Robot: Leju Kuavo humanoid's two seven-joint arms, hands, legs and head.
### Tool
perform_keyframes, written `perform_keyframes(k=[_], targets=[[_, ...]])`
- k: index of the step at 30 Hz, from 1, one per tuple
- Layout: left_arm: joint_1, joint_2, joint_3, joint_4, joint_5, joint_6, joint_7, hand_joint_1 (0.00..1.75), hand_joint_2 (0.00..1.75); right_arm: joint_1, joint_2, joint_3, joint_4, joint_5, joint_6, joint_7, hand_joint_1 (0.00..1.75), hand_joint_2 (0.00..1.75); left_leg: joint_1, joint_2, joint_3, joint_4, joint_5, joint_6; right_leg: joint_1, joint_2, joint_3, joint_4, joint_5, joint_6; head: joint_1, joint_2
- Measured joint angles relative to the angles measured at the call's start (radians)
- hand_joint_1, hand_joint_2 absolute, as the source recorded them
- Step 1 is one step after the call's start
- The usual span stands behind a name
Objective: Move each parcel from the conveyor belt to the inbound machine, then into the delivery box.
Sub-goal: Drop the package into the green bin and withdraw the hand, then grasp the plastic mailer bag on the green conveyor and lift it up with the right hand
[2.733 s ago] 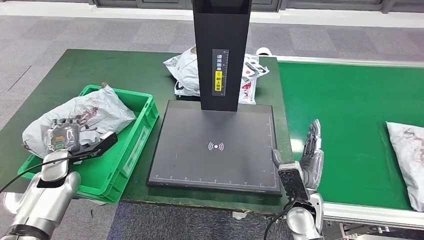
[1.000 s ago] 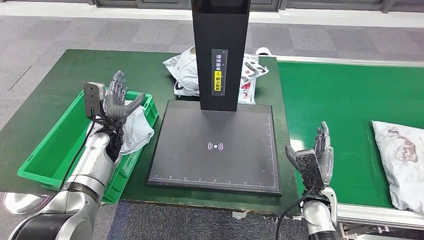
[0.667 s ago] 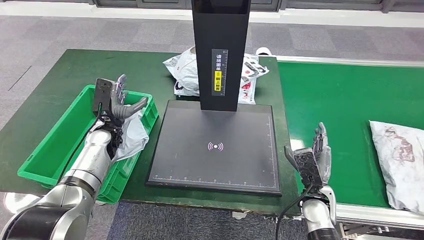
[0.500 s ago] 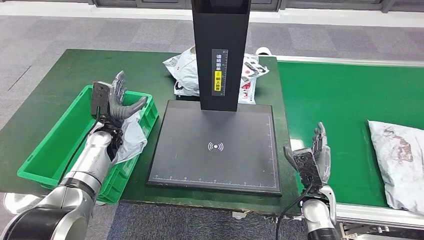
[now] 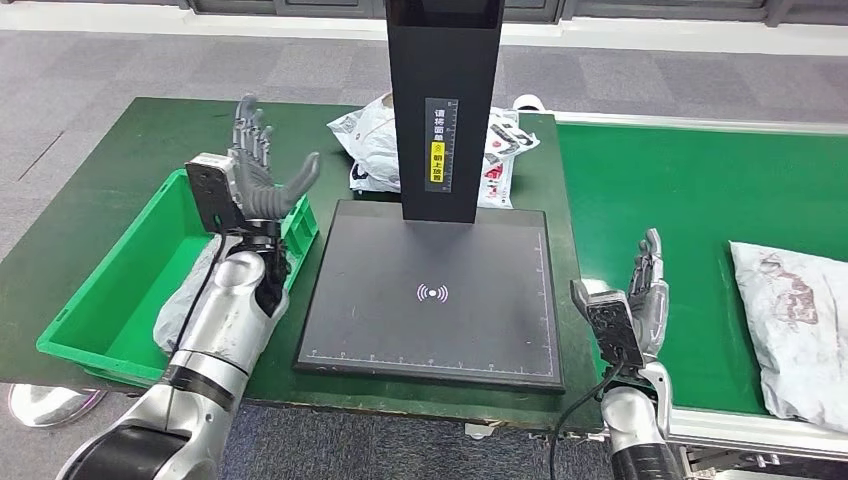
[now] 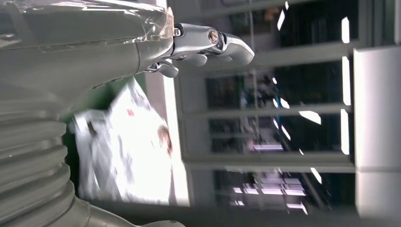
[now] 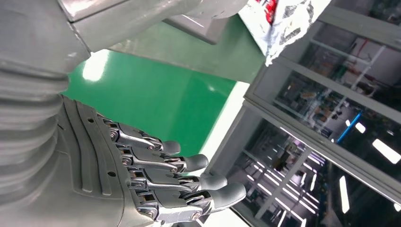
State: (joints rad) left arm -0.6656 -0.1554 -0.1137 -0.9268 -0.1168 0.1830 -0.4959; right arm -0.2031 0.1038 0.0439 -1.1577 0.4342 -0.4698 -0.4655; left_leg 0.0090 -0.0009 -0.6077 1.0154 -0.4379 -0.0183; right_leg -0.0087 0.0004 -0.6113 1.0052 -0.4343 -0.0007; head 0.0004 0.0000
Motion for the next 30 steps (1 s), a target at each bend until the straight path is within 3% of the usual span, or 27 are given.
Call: perform_keyframes(k=[6,11,20,30], targets=[[0.010,-0.045,-0.068,-0.030,0.028,0.024,-0.010,0.00,1.75,-0.008,0.005,0.000,0.008,0.004,-0.007,-0.002,0.00,1.75,0.000,0.000,0.000,0.000,0.000,0.000,0.000,0.000,0.000,0.000,0.000,0.000,0.000,0.000],[0.020,-0.066,-0.115,-0.028,0.032,-0.020,0.001,0.00,1.75,-0.008,0.005,0.000,0.011,0.031,-0.047,0.009,0.00,1.75,0.000,0.000,0.000,0.000,0.000,0.000,0.000,0.000,-0.001,0.000,0.000,0.000,0.000,0.000],[0.042,-0.156,-0.269,0.117,0.083,-0.074,-0.037,0.00,1.75,-0.021,0.003,-0.002,0.067,0.132,-0.154,0.047,0.00,1.75,-0.001,0.001,0.000,0.000,-0.002,0.002,-0.002,0.000,-0.001,-0.001,0.000,0.001,0.000,0.000],[0.041,-0.175,-0.312,0.198,0.098,-0.077,-0.050,0.00,1.75,-0.027,-0.002,-0.008,0.111,0.139,-0.158,0.046,0.00,1.75,-0.001,0.001,0.000,0.000,-0.001,0.002,-0.001,0.000,-0.001,0.000,-0.001,0.001,0.000,0.000]])
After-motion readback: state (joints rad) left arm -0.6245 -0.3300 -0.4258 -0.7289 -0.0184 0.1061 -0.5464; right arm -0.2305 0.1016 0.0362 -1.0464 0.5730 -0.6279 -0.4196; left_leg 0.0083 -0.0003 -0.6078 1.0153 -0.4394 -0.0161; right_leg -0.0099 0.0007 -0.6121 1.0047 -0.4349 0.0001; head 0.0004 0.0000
